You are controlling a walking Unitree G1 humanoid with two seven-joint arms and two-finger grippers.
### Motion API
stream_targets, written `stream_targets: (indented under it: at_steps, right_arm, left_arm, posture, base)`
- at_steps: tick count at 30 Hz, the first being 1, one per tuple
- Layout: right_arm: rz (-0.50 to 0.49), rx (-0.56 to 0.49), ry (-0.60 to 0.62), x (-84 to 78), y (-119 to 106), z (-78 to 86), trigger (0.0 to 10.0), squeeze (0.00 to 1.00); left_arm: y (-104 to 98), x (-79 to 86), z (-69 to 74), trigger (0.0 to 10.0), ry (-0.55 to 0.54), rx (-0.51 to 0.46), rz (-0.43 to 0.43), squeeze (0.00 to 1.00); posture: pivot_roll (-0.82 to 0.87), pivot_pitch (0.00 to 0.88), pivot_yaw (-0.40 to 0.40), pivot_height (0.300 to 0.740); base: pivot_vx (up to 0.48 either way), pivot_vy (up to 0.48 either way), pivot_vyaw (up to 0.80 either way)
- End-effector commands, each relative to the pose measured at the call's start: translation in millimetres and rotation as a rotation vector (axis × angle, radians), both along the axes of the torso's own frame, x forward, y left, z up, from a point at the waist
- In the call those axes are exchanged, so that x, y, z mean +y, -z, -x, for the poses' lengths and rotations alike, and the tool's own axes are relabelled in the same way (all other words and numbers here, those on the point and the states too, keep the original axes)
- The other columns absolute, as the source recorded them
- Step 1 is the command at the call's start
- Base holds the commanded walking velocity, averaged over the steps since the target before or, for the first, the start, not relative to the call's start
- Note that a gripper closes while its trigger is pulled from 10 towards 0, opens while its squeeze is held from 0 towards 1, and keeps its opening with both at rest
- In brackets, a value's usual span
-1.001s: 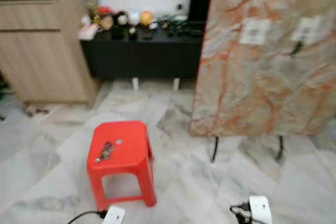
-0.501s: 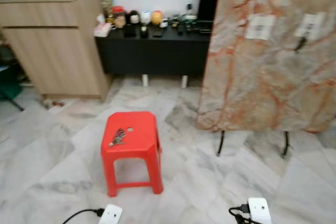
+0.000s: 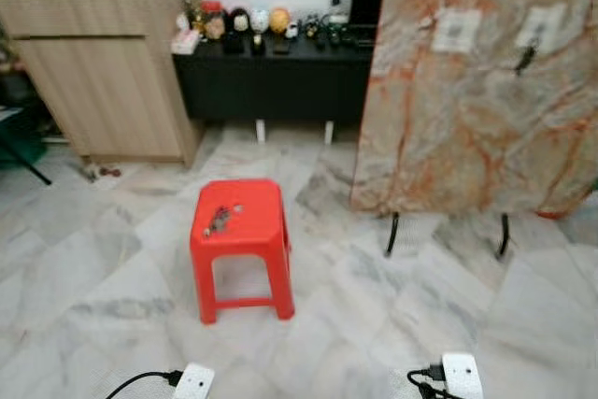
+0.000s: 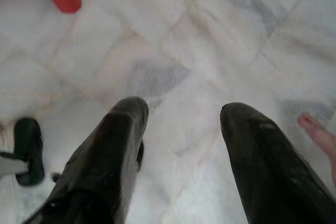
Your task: Hang keys on a hook
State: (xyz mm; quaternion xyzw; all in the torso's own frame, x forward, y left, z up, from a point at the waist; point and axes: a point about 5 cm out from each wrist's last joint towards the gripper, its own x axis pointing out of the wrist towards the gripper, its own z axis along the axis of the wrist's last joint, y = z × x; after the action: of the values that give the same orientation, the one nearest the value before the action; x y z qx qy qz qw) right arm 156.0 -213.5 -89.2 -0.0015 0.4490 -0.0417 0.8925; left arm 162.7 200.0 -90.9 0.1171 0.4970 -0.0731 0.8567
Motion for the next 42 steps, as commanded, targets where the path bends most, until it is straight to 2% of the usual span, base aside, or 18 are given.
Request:
stream_targets:
  at_steps: [1,8,22,26,42]
  right_arm:
    - [0.006,-0.011,-0.001,-1.5,-2,-4.8,10.0,0.0]
    - [0.005,-0.011,0.001,-1.7,-2,-4.7,10.0,0.0]
    - [0.004,-0.01,0.003,-2.0,-2,-4.5,10.0,0.0]
    - [0.004,-0.012,0.002,-2.7,-2,-4.6,10.0,0.0]
    - [-0.002,-0.046,0.016,-4.7,-4,-4.3,10.0,0.0]
  left_arm:
    - [13,-3.4,31.6,10.0,-0.001,0.126,0.003,0.0]
    - [14,-3.8,32.5,10.0,-0.001,0.129,0.003,0.0]
    - [12,0.8,29.0,10.0,-0.01,0.112,-0.015,0.0]
    - [11,1.6,26.0,10.0,0.031,0.101,-0.045,0.0]
    - [8,-2.0,18.0,10.0,0.061,0.076,-0.058,0.0]
  posture:
    - [0.08,0.002,-0.045,0.74]
    - [0.07,0.006,-0.045,0.74]
    - [0.08,0.013,-0.048,0.74]
    - [0.08,0.018,-0.051,0.74]
    - [0.08,0.034,-0.059,0.74]
  base:
    - [-0.277,0.0,0.0]
    - [-0.287,0.0,0.0]
    - [0.0,0.0,0.0]
    - [0.0,0.0,0.0]
    - [0.0,-0.321,0.0]
